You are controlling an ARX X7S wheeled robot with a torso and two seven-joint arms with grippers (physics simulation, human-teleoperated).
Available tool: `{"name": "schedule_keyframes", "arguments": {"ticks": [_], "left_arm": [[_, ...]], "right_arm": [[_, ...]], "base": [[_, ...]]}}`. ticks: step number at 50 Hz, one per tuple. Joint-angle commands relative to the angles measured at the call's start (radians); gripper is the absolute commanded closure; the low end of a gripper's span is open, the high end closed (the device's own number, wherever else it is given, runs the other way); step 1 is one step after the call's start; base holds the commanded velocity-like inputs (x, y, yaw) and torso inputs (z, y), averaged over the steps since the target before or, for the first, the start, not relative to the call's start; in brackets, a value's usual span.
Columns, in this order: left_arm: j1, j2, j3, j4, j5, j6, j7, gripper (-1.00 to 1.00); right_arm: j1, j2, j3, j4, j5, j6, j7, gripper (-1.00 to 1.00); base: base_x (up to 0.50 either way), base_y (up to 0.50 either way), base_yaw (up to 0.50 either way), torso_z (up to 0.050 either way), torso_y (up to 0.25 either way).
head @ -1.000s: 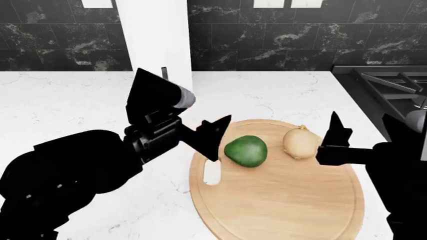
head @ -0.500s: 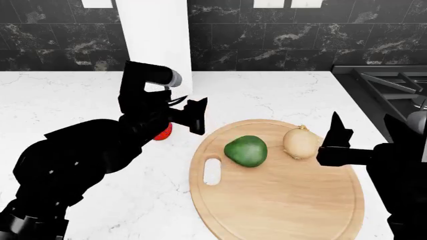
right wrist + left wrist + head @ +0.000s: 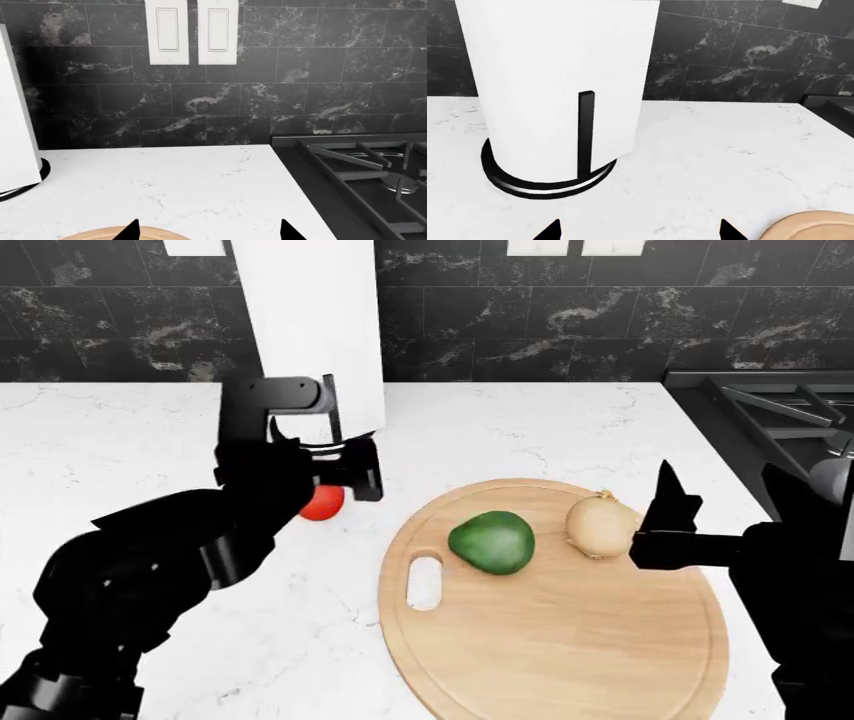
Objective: Place the avocado, onion, tomato and bell pepper on the cutting board.
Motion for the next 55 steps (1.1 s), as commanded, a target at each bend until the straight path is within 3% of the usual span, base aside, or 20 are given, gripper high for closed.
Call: {"name": "schedule_keyframes", "arguments": {"ticks": [1,34,55], "left_arm": [[0.024,0.005,-0.020,-0.003,-0.002,-0.004,-0.076,-1.00],[0.086,-0.005,-0.042,0.011,-0.024,-0.024,-0.171,-1.00],[0.087,0.015,-0.018,-0.061,-0.027,-0.027,-0.145,-1.00]], "right_arm": [[-0.012,-0.001,0.001,0.003,-0.013,-0.012,-0.020,-1.00],[-0.021,-0.011,-0.005,0.014,-0.038,-0.032,-0.042,-1.00],[-0.014,-0.008,-0.007,0.017,-0.034,-0.033,-0.043,-1.00]], "base": [[0.00,0.00,0.00,0.000,0.000],[0.00,0.00,0.00,0.000,0.000],[0.00,0.00,0.00,0.000,0.000]]}}
